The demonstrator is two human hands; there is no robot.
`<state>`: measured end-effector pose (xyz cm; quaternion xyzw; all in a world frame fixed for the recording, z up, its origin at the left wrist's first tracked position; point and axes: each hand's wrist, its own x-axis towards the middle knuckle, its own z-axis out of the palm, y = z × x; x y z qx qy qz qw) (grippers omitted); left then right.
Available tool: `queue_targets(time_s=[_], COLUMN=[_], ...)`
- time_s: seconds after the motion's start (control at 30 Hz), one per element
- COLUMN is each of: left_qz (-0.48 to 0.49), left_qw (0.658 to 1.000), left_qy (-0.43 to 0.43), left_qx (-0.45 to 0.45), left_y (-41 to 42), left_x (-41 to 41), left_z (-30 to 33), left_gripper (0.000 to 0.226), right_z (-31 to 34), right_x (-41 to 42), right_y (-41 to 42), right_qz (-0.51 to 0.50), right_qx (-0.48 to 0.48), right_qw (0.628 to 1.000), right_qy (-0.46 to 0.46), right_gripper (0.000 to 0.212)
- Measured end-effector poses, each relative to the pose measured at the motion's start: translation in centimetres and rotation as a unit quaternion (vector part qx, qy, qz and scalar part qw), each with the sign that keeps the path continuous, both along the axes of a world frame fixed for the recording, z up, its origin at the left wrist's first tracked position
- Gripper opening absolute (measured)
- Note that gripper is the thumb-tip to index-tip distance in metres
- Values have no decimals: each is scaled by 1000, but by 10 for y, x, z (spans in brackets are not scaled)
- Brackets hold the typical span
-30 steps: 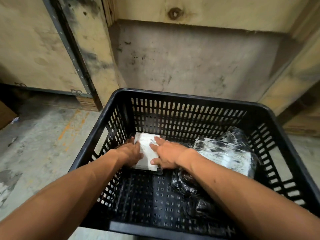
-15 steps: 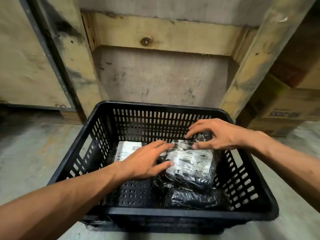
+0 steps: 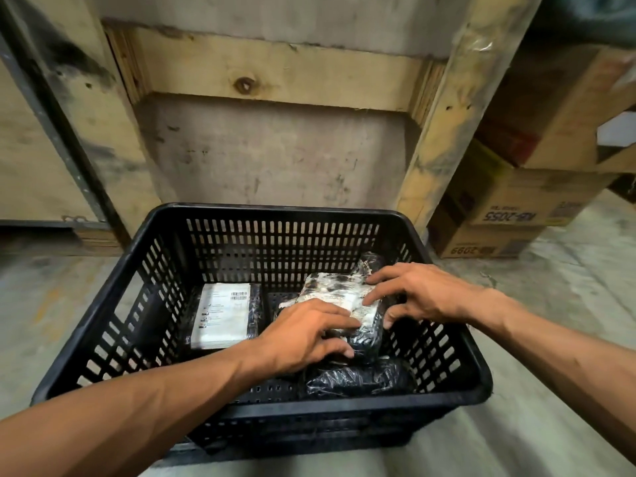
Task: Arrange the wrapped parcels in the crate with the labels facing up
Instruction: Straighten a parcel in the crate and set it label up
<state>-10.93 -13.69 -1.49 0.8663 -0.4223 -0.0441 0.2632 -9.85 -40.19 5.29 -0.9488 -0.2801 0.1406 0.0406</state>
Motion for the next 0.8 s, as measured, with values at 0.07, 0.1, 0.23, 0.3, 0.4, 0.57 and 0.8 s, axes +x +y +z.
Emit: queue_targets(time_s=[0.07, 0.1, 0.23, 0.3, 0.4, 0.57, 0.8], left_qz=[11, 16, 61, 101, 133, 81, 63], left_qw=[1000, 999, 992, 986, 983, 993, 994], left_qy=[15, 21, 17, 7, -6, 86, -20], left_qx=[-25, -37, -105, -134, -128, 22, 90], left_y=[5, 7, 20, 29, 41, 45, 39], left_x=[-1, -1, 3, 8, 17, 18, 22], left_z=[-1, 0, 4, 6, 8, 1, -9], left_gripper=[45, 43, 38, 37, 31, 28, 44], right_z=[-2, -3, -4, -6, -13, -28, -24], right_x=[3, 5, 15, 23, 38, 60, 63], right_y=[-4, -5, -1, 7, 33, 70, 49], right_qz=[-8, -12, -20, -21, -44, -33, -10], right_qx=[19, 28, 95, 165, 163, 7, 8], right_qw=[1000, 1000, 995, 986, 985, 999, 992], right_qy=[1, 4, -1, -32, -19, 27, 125], right_gripper=[50, 50, 54, 55, 37, 20, 46])
